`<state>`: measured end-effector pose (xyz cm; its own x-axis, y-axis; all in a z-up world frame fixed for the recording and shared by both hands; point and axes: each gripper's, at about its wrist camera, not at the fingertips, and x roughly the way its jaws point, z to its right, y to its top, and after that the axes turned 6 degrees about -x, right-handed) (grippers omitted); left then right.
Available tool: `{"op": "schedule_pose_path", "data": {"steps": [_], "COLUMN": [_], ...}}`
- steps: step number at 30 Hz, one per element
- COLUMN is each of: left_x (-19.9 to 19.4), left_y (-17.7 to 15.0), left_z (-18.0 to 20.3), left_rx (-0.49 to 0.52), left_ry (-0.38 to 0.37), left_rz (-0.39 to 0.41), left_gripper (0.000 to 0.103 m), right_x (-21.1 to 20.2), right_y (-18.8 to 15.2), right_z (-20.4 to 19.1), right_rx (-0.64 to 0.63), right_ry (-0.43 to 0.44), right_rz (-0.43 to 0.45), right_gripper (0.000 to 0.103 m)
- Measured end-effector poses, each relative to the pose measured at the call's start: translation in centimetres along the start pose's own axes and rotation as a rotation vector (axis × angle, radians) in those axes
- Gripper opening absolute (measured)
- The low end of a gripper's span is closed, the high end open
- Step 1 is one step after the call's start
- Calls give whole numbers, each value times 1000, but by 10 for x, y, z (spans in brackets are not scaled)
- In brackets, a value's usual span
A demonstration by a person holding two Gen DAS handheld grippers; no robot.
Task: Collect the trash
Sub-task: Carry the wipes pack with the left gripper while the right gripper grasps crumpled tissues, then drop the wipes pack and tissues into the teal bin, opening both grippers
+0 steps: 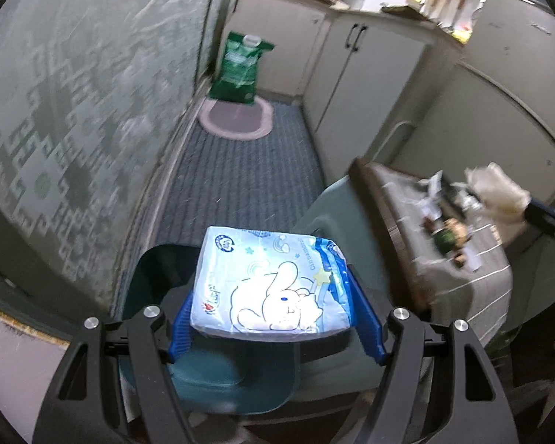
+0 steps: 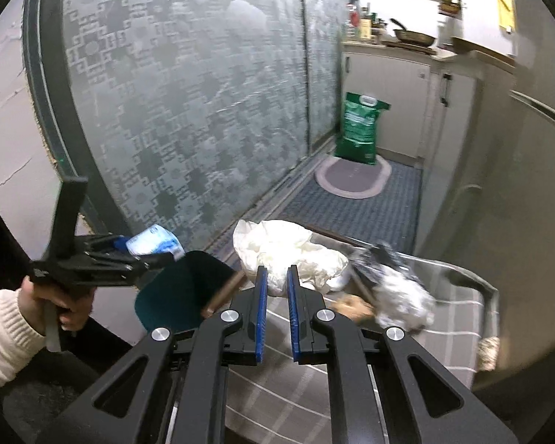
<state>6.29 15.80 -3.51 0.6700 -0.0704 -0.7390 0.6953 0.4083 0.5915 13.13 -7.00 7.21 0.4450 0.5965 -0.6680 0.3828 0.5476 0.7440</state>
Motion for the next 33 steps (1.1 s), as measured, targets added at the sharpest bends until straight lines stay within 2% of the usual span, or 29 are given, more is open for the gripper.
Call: {"op": "schedule_pose_path", "data": {"steps": [10, 22, 26, 33], "left_x": [31, 74, 77, 62], "left_y": [-25, -56, -58, -49], "left_z": [-42, -72, -72, -71], "left_rx": [19, 22, 37, 51], "left_ry": [92, 117, 124, 129], "left_rz": [-100, -260, -264, -217], "left_gripper": [73, 74, 74, 83], "right_x": [64, 129, 142, 164], "right_y": [19, 15, 15, 11], "right_z": [-59, -87, -92, -102], "right_rx": [-44, -21, -17, -18], "right_ry": [98, 117, 128, 131], "right_rz": [-102, -269, -295, -334], "right_gripper": [10, 10, 10, 10]}}
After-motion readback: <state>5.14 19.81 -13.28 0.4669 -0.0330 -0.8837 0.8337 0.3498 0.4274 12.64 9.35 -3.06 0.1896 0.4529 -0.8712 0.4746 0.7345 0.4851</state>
